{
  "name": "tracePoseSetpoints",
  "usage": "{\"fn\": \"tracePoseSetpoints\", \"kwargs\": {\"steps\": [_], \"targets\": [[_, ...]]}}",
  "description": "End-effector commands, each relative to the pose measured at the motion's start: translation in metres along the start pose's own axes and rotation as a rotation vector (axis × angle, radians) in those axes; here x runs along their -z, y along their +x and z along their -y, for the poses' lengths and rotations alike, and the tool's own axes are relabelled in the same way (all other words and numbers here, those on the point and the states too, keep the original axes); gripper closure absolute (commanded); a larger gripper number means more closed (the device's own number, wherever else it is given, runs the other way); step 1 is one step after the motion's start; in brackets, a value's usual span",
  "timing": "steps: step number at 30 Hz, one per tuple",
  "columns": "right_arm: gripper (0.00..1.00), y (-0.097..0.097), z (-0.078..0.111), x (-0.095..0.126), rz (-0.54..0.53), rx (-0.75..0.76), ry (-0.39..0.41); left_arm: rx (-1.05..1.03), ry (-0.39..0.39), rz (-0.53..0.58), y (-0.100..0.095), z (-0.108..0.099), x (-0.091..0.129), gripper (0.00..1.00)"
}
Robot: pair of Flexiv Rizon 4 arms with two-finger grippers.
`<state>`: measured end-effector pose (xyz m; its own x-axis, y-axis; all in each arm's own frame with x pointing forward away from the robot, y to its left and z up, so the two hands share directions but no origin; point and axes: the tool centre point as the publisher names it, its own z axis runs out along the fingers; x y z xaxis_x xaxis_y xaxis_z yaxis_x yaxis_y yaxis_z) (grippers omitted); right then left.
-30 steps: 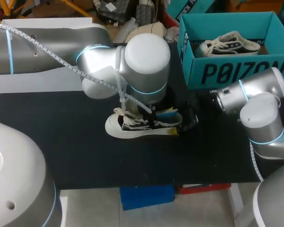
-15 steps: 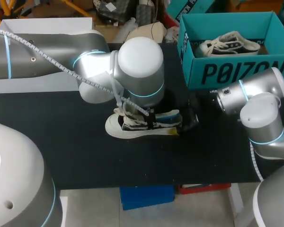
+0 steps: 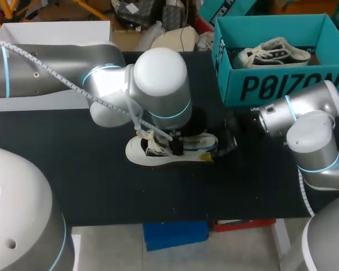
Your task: Take the shoe out of the shoebox, open the shoe tongue, remove and reinsert the insole, then place the shoe into the shoebox
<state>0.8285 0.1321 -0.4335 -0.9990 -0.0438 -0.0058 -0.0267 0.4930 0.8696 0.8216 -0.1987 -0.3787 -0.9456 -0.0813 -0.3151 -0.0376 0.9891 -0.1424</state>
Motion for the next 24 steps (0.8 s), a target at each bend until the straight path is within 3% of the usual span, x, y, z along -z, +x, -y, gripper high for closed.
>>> {"fn": "tracePoseSetpoints", "kwargs": {"steps": [1,7,11,24], "targets": [[1.00,0.001,0.002,0.001,0.000,-0.001,0.002,-0.008,-0.009,0.020,0.006,-0.002,-0.005,0.22],[1.00,0.001,0.002,0.001,0.000,-0.001,0.002,-0.012,0.000,0.025,0.000,-0.001,-0.010,0.29],[1.00,0.001,0.002,0.001,0.000,-0.001,0.002,-0.016,0.003,0.038,-0.001,0.002,-0.011,0.51],[1.00,0.001,0.002,0.001,0.000,-0.001,0.002,-0.039,-0.018,0.077,0.002,0.016,-0.023,0.39]]}}
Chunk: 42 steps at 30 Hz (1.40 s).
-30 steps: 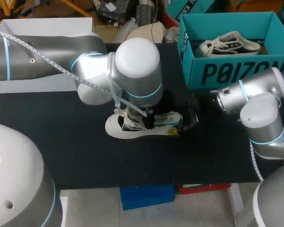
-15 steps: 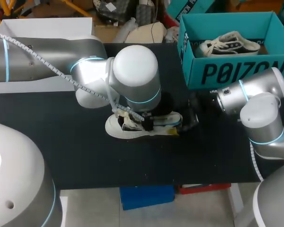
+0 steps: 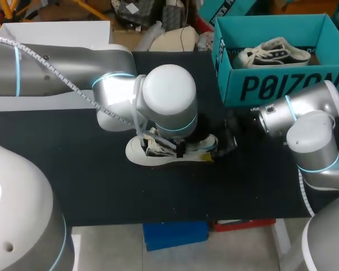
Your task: Take the shoe out of the shoebox, open the shoe tongue, remove and reinsert the insole, then place the shoe into the shoebox
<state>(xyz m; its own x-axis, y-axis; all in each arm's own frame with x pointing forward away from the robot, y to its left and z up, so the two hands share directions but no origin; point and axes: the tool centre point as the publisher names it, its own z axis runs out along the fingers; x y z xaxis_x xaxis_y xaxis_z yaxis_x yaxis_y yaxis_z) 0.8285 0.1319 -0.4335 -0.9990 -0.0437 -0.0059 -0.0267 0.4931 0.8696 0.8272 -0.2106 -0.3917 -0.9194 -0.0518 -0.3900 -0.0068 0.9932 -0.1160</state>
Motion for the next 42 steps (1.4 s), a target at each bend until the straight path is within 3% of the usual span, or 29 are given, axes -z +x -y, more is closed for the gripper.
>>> {"fn": "tracePoseSetpoints", "kwargs": {"steps": [1,28,29,31,32,36,39,42], "targets": [[1.00,0.001,0.002,0.001,-0.001,-0.001,0.002,-0.004,-0.005,0.007,0.003,0.007,-0.007,0.39],[1.00,0.001,0.002,0.001,-0.001,-0.001,0.002,-0.006,0.050,0.001,-0.002,0.049,-0.022,0.38],[1.00,0.001,0.002,0.001,-0.001,-0.001,0.002,-0.008,0.051,-0.006,-0.002,0.049,-0.022,0.43],[1.00,0.001,0.002,0.001,-0.001,-0.001,0.002,-0.020,0.042,-0.030,-0.002,0.048,-0.022,0.62],[1.00,0.001,0.002,0.001,-0.001,-0.001,0.002,-0.026,0.044,-0.046,-0.003,0.047,-0.021,0.63],[1.00,0.001,0.002,0.001,-0.001,-0.001,0.002,-0.068,0.032,-0.148,-0.007,0.037,-0.018,0.54],[1.00,0.001,0.002,0.001,-0.001,-0.001,0.002,-0.132,0.017,-0.236,-0.010,0.030,-0.017,0.55],[1.00,0.001,0.002,0.001,-0.001,-0.001,0.002,-0.169,0.001,-0.323,-0.012,0.023,-0.020,0.81]]}}
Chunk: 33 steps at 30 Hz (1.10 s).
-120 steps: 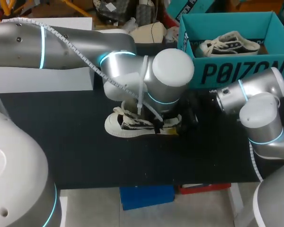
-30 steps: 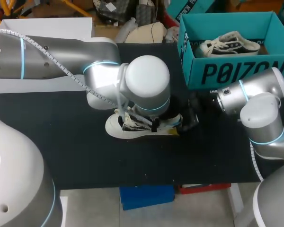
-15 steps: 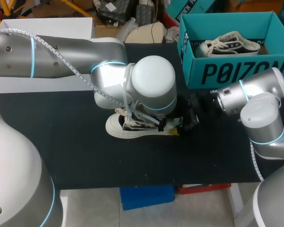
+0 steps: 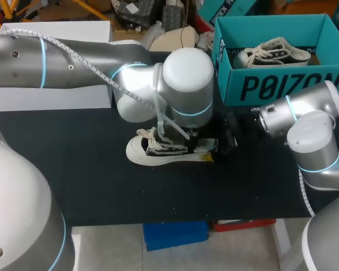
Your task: Take the shoe out of the shoebox, open the shoe tongue, remove and reinsert the insole, then place the shoe into the shoebox
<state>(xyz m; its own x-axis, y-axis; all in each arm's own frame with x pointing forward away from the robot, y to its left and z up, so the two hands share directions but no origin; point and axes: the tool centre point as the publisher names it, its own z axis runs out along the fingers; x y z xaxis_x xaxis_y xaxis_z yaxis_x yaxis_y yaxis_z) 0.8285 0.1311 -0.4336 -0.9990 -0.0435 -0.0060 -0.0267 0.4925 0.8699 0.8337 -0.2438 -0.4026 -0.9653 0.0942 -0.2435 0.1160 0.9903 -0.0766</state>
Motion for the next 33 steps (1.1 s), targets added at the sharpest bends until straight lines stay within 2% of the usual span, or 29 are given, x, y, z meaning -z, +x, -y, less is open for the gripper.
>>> {"fn": "tracePoseSetpoints", "kwargs": {"steps": [1,2,13,15,24,30,33], "targets": [[1.00,0.001,0.001,0.000,-0.001,-0.001,0.002,-0.051,0.016,-0.188,-0.011,-0.013,-0.001,0.97],[1.00,0.001,0.001,0.000,-0.001,-0.001,0.002,-0.068,0.037,-0.231,-0.011,-0.014,-0.001,1.00],[1.00,0.001,0.001,0.000,-0.001,-0.001,0.002,-0.160,0.182,-0.436,-0.004,-0.015,0.005,1.00],[1.00,0.001,0.001,0.000,-0.001,-0.001,0.002,-0.159,0.133,-0.429,-0.001,-0.012,0.006,1.00],[1.00,0.001,0.001,0.000,-0.001,-0.001,0.002,-0.167,0.154,-0.413,0.017,-0.008,0.017,1.00],[1.00,0.001,0.001,0.000,-0.001,-0.001,0.002,-0.146,0.186,-0.449,0.023,-0.011,0.014,1.00],[1.00,0.001,0.001,0.000,-0.001,-0.001,0.002,-0.139,0.174,-0.450,0.026,-0.012,0.012,1.00]]}}
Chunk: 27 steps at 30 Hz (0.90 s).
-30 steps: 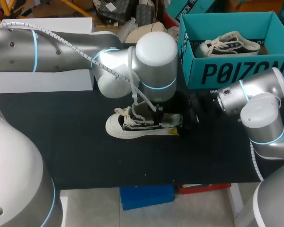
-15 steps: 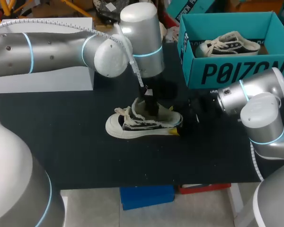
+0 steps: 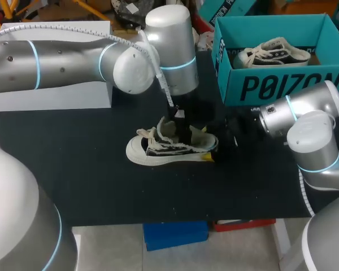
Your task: Take the shoe out of the shoebox, open the shoe tongue, remove and reinsert the insole, then place the shoe into the shoebox
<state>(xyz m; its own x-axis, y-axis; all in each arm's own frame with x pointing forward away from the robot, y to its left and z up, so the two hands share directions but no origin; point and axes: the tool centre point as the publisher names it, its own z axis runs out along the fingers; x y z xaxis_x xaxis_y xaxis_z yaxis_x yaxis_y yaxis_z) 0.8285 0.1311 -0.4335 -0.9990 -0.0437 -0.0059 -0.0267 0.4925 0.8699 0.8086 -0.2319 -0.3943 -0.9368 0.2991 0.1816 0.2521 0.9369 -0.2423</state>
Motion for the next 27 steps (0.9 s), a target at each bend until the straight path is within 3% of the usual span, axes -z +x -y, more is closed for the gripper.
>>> {"fn": "tracePoseSetpoints", "kwargs": {"steps": [1,16,27], "targets": [[1.00,0.001,0.001,0.000,-0.001,-0.001,0.002,0.006,-0.009,0.014,0.002,-0.003,-0.005,1.00],[1.00,0.001,0.001,0.000,-0.001,-0.001,0.002,0.082,-0.062,-0.006,0.003,-0.005,-0.029,1.00],[1.00,0.001,0.001,0.000,-0.001,-0.001,0.002,0.094,-0.056,-0.027,0.004,-0.004,-0.038,1.00]]}}
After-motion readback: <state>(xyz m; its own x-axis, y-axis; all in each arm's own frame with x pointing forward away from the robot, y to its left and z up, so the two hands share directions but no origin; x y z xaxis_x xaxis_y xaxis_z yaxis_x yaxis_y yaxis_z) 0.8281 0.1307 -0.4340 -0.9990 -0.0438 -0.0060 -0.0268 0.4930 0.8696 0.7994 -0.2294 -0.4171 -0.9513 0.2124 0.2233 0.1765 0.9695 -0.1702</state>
